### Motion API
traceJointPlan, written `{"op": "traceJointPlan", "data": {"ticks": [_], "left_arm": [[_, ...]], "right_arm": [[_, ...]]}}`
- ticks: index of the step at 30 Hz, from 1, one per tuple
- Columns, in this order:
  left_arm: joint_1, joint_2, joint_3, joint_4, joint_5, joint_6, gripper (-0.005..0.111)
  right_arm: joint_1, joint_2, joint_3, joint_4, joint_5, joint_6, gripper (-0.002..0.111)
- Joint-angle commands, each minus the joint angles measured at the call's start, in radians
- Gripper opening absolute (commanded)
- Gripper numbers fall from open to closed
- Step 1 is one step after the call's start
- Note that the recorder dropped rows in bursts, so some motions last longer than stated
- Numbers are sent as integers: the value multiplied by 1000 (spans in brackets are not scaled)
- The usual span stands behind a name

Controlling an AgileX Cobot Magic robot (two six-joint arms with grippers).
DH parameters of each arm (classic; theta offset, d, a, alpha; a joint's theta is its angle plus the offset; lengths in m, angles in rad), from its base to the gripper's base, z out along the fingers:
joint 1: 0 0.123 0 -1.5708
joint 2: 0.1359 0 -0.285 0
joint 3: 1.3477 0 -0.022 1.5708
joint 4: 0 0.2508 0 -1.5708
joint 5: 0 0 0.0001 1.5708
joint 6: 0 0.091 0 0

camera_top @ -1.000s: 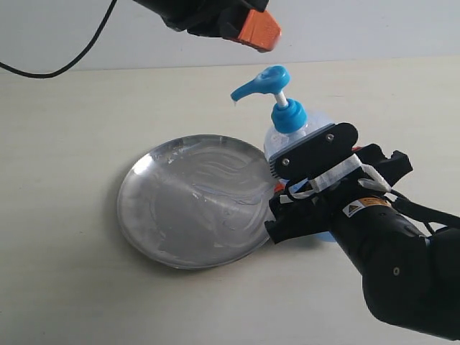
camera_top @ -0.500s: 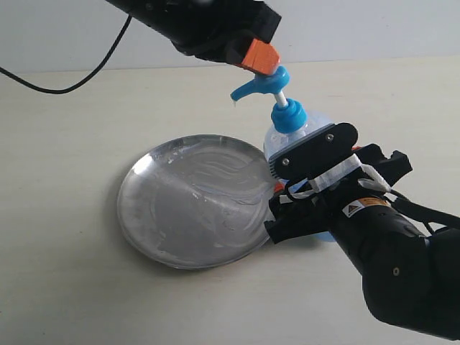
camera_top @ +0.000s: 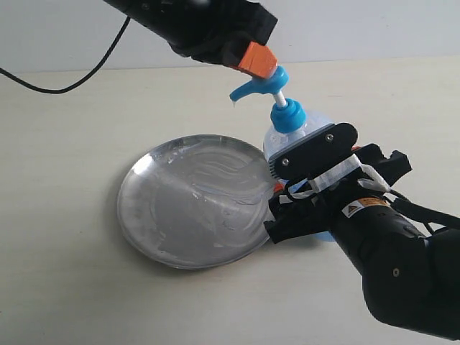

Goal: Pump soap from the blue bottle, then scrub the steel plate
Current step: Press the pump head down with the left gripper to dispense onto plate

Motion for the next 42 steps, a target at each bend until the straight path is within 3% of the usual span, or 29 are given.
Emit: {"op": "traceJointPlan", "data": {"ticks": [1, 30, 42], "left_arm": [[-5, 17, -2, 12, 42, -1, 0], [-5, 75, -2, 21, 137, -1, 0], [-5, 91, 4, 102, 143, -34, 0]], "right_arm": [[2, -3, -2, -54, -51, 11, 0], [2, -3, -2, -111, -97, 22, 0], [2, -3, -2, -124, -112, 22, 0]]}}
